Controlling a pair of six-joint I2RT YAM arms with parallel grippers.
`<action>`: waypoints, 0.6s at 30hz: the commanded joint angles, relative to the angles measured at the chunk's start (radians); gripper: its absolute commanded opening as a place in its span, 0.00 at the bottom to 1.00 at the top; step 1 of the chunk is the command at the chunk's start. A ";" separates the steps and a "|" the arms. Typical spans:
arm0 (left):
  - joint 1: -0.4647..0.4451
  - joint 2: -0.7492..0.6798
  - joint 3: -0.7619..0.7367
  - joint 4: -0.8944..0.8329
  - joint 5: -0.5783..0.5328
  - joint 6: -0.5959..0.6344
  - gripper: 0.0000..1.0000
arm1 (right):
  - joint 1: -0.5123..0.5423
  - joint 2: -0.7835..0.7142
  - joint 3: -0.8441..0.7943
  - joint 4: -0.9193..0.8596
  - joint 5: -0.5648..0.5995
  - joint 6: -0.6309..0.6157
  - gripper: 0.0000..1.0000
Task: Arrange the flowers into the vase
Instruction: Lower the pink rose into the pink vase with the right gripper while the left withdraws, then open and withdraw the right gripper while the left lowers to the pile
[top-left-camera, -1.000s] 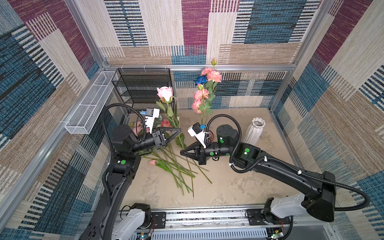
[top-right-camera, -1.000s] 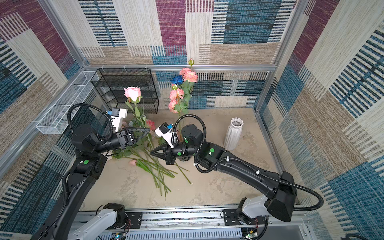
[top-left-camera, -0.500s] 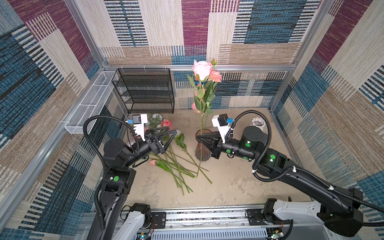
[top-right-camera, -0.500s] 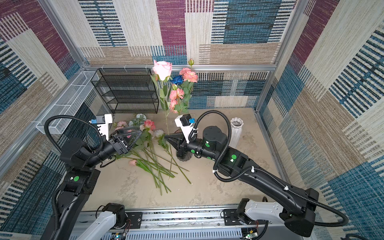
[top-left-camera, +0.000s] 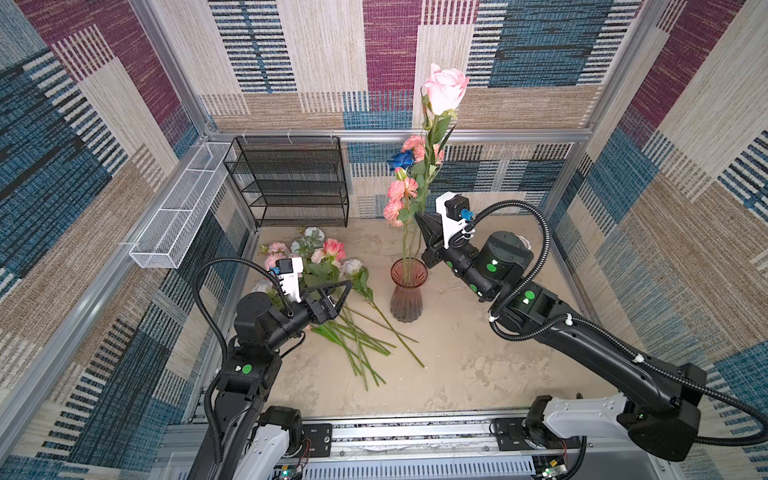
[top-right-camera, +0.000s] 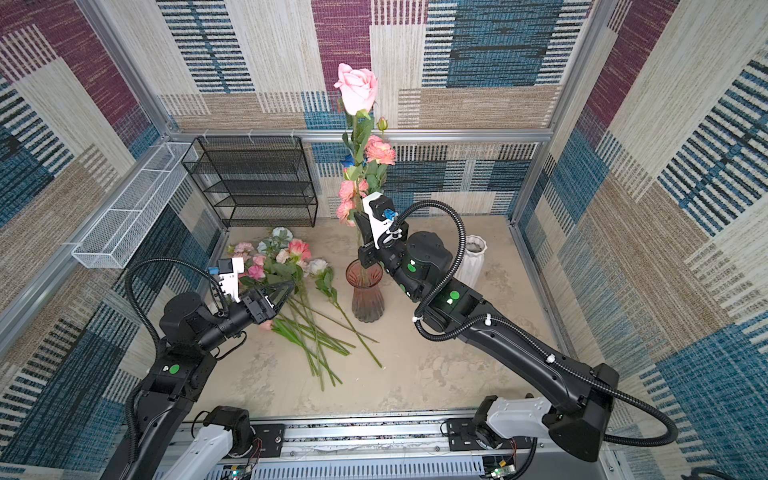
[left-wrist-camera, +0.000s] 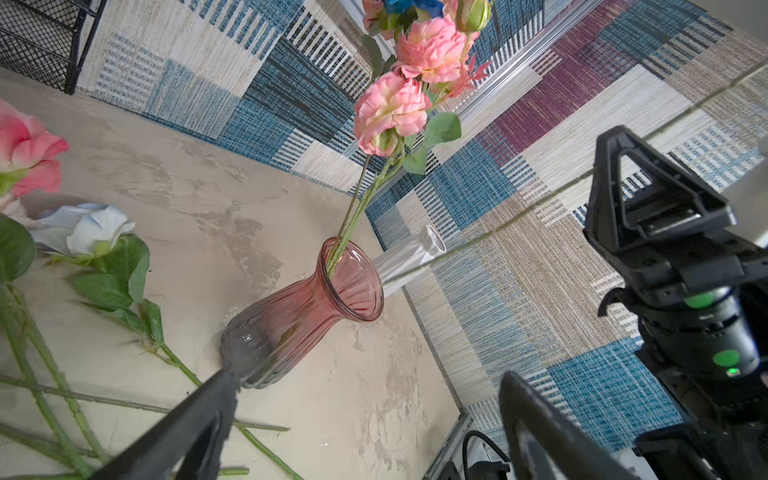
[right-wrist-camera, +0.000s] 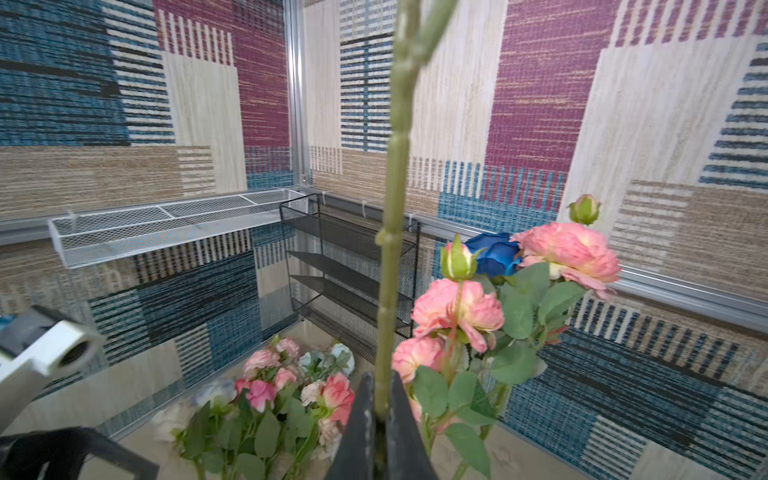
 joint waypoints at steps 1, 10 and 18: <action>0.000 -0.005 -0.011 0.000 -0.012 -0.003 0.99 | -0.043 0.024 -0.034 0.093 -0.036 0.014 0.00; 0.000 0.005 -0.038 0.011 -0.013 -0.014 0.99 | -0.069 0.082 -0.218 0.140 -0.077 0.159 0.00; 0.000 0.025 -0.055 0.009 -0.006 -0.024 0.99 | -0.071 0.058 -0.281 0.031 -0.114 0.288 0.53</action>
